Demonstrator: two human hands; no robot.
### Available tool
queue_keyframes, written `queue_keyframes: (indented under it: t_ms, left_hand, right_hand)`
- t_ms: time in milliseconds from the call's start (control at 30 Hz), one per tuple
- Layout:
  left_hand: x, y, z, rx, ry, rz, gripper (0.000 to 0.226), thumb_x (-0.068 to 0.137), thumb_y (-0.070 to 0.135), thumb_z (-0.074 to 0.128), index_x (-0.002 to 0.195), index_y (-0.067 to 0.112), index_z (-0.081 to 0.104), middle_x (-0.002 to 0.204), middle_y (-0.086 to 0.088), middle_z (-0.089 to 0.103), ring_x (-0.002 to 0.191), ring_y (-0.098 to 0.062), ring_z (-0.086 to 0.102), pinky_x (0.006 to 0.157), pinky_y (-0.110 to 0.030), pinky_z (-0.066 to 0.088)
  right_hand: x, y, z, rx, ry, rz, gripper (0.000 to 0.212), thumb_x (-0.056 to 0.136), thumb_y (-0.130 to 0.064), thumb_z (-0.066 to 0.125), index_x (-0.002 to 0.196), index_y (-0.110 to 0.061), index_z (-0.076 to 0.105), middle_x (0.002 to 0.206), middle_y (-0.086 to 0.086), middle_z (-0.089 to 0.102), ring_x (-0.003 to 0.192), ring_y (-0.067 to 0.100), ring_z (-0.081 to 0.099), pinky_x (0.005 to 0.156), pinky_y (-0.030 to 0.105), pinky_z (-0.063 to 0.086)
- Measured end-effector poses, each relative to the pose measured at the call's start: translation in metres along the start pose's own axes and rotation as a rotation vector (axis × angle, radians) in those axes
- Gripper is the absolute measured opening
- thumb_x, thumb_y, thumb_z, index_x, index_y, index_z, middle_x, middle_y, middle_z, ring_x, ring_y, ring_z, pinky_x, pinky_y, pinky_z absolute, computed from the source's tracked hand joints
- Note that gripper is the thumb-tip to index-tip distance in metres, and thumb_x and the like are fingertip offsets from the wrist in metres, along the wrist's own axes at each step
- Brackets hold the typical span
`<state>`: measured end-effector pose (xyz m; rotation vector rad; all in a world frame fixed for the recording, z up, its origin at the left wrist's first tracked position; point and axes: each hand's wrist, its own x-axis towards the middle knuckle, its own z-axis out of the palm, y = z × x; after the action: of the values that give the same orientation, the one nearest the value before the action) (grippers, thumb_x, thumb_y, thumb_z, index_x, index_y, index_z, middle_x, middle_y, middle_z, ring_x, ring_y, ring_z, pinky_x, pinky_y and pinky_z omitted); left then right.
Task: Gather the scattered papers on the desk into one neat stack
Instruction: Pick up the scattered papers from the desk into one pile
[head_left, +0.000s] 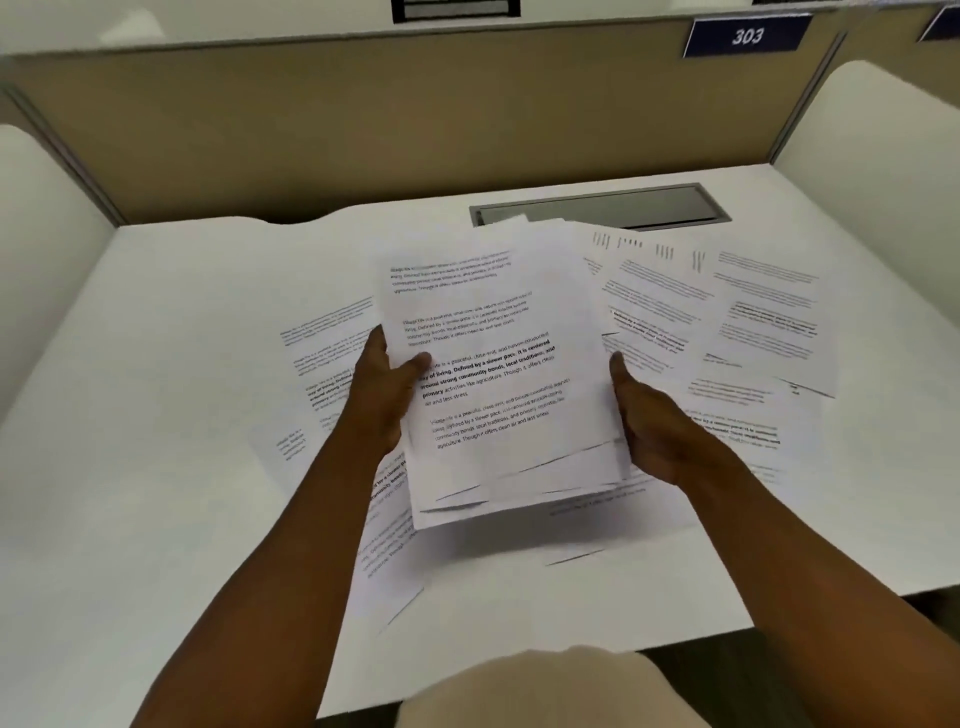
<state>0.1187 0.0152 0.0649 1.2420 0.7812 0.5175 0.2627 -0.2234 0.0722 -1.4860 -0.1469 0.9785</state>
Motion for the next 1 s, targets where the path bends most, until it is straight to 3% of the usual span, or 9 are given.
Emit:
queue_keyframes:
  t_ms: [100,167,300,367,433,500,600,733,1000]
  left_hand:
    - [0.003,-0.005,-0.002,0.029,0.022,0.019,0.053,0.087,0.001,0.067,0.134,0.019,0.051,0.124,-0.005,0.067,0.110,-0.027,0.065,0.091,-0.052,0.054]
    - [0.005,-0.007,-0.004,0.042,0.050,0.014,0.049,0.088,0.004,0.067,0.134,0.015,0.052,0.123,-0.006,0.067,0.107,-0.023,0.067,0.091,-0.046,0.056]
    - [0.012,-0.011,-0.025,0.117,0.175,-0.092,0.037,0.090,0.019,0.067,0.126,0.015,0.057,0.119,-0.009,0.067,0.092,-0.018,0.066,0.087,-0.036,0.055]
    - [0.015,-0.020,-0.050,0.419,0.327,-0.137,0.047,0.087,0.025,0.070,0.129,0.011,0.055,0.123,-0.011,0.064,0.099,-0.023,0.064,0.092,-0.035,0.051]
    - [0.015,-0.031,-0.078,0.788,0.437,-0.214,0.064,0.083,0.031,0.073,0.136,0.008,0.048,0.136,-0.017,0.053,0.121,-0.032,0.054,0.104,-0.040,0.043]
    - [0.011,-0.037,-0.098,0.974,0.542,-0.332,0.071,0.080,0.033,0.072,0.139,0.007,0.041,0.141,-0.022,0.039,0.128,-0.039,0.041,0.104,-0.047,0.038]
    - [0.006,-0.034,-0.113,1.004,0.647,-0.463,0.072,0.075,0.029,0.075,0.132,0.003,0.039,0.138,-0.023,0.032,0.126,-0.039,0.036,0.102,-0.052,0.037]
    - [0.010,-0.024,-0.119,0.967,0.591,-0.565,0.091,0.072,0.035,0.082,0.137,-0.001,0.030,0.141,-0.027,0.030,0.130,-0.040,0.033,0.104,-0.047,0.035]
    - [0.043,-0.009,-0.117,0.992,0.594,-0.441,0.098,0.071,0.058,0.076,0.138,-0.001,0.035,0.141,-0.024,0.038,0.132,-0.040,0.035,0.105,-0.052,0.033]
  right_hand:
    - [0.006,0.006,0.009,-0.070,-0.067,-0.036,0.025,0.094,-0.030,0.057,0.116,-0.020,0.064,0.109,-0.002,0.074,0.101,0.019,0.069,0.094,0.038,0.052]
    - [0.010,0.011,0.008,-0.127,-0.039,-0.080,0.030,0.091,-0.015,0.062,0.121,-0.011,0.062,0.117,0.010,0.070,0.100,0.024,0.070,0.086,0.039,0.057]
    - [0.018,0.012,0.002,-0.130,0.070,-0.100,0.030,0.090,-0.013,0.065,0.119,-0.015,0.063,0.110,0.007,0.071,0.091,0.020,0.071,0.066,0.029,0.059]
    - [0.024,0.016,-0.005,-0.166,0.114,-0.114,0.032,0.089,-0.012,0.066,0.120,-0.013,0.062,0.113,0.009,0.070,0.096,0.022,0.069,0.071,0.030,0.059]
    - [0.029,0.020,-0.011,-0.261,0.164,-0.115,0.034,0.089,-0.012,0.066,0.122,-0.009,0.061,0.117,0.012,0.068,0.102,0.028,0.067,0.085,0.040,0.057]
    - [0.032,0.025,-0.015,-0.350,0.200,-0.098,0.037,0.090,-0.013,0.065,0.125,-0.005,0.060,0.120,0.014,0.066,0.107,0.031,0.064,0.095,0.049,0.052]
    - [0.036,0.032,-0.017,-0.461,0.233,-0.076,0.038,0.090,-0.016,0.064,0.126,-0.005,0.060,0.122,0.013,0.065,0.111,0.033,0.061,0.098,0.050,0.049]
    - [0.041,0.035,-0.013,-0.545,0.268,-0.073,0.040,0.091,-0.019,0.063,0.128,-0.004,0.057,0.125,0.013,0.062,0.115,0.033,0.058,0.101,0.047,0.047]
    - [0.046,0.039,-0.005,-0.591,0.288,-0.050,0.041,0.092,-0.021,0.063,0.129,-0.005,0.057,0.127,0.014,0.062,0.116,0.032,0.057,0.101,0.045,0.046]
